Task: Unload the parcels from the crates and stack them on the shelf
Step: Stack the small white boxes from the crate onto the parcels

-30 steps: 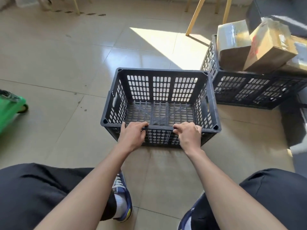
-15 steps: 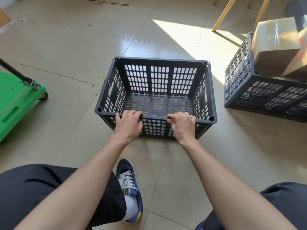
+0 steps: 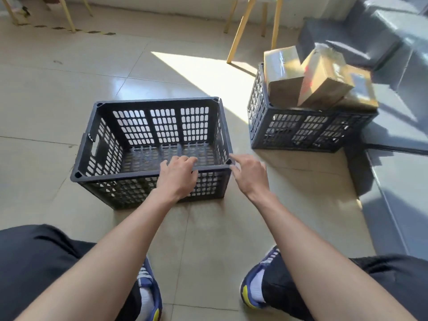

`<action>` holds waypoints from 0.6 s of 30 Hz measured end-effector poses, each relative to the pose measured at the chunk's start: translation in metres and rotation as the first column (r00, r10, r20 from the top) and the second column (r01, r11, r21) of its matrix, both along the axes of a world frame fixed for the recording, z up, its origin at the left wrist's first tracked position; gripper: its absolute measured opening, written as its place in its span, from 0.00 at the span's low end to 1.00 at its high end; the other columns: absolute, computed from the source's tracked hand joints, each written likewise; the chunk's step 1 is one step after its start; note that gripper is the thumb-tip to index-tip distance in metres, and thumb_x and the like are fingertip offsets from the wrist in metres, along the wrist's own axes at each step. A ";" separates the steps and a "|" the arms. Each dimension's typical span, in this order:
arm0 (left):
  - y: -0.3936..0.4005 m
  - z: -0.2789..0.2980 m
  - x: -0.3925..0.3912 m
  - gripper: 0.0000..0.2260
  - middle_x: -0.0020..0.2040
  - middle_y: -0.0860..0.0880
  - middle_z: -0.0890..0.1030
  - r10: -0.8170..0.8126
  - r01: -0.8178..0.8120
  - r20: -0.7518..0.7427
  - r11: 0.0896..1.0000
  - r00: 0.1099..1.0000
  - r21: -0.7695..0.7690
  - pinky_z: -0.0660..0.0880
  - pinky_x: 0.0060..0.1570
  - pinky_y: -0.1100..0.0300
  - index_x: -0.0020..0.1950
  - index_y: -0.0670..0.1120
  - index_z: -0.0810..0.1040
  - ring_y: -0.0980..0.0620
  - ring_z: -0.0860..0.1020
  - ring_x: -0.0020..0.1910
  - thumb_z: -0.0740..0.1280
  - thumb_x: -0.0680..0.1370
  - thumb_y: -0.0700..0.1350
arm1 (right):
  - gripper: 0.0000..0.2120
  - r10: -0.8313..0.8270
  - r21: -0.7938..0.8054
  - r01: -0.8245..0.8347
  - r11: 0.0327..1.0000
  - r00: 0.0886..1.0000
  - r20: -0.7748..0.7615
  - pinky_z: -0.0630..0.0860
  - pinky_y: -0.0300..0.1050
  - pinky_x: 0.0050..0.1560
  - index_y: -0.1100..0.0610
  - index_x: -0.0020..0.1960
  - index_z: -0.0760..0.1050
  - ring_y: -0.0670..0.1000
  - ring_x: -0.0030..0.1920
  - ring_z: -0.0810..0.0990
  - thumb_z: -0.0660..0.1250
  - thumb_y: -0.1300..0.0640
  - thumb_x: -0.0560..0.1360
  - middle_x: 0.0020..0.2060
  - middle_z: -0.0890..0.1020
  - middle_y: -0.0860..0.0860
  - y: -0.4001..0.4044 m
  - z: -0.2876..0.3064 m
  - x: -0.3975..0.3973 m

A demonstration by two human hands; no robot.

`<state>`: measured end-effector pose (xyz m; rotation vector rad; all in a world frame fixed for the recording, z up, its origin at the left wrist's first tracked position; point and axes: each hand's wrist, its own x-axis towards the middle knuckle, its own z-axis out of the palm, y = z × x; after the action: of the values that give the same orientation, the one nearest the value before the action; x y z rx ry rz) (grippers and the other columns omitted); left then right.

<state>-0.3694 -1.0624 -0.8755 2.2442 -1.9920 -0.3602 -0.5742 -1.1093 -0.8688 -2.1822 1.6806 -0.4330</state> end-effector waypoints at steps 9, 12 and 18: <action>-0.057 0.041 -0.136 0.19 0.69 0.47 0.78 -0.256 0.255 0.002 0.962 0.967 -0.096 0.73 0.64 0.42 0.74 0.50 0.72 0.44 0.74 0.67 0.62 0.83 0.52 | 0.18 -0.230 -0.043 0.229 0.972 0.973 -0.010 0.68 0.53 0.63 0.49 0.69 0.76 0.56 0.63 0.76 0.67 0.54 0.79 0.65 0.80 0.50 -0.017 0.028 -0.152; -0.080 0.034 -0.170 0.19 0.69 0.48 0.77 -0.306 0.305 0.010 0.949 0.952 -0.083 0.72 0.63 0.44 0.74 0.51 0.71 0.44 0.73 0.67 0.61 0.83 0.52 | 0.19 -0.268 -0.016 0.268 0.963 0.963 -0.025 0.67 0.52 0.63 0.49 0.71 0.75 0.56 0.64 0.75 0.66 0.54 0.80 0.66 0.79 0.50 -0.034 0.020 -0.184; -0.150 -0.002 -0.215 0.19 0.70 0.49 0.76 -0.372 0.370 -0.019 0.927 0.928 -0.062 0.71 0.63 0.47 0.74 0.51 0.71 0.45 0.72 0.68 0.61 0.83 0.52 | 0.20 -0.317 0.046 0.320 0.946 0.947 -0.058 0.66 0.52 0.65 0.50 0.72 0.74 0.56 0.67 0.73 0.66 0.54 0.80 0.69 0.76 0.51 -0.088 -0.014 -0.223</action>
<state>-0.5843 -1.2127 -0.8775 1.8072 -2.3758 -0.3625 -0.7970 -1.1976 -0.8827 -1.8988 2.0576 -0.4122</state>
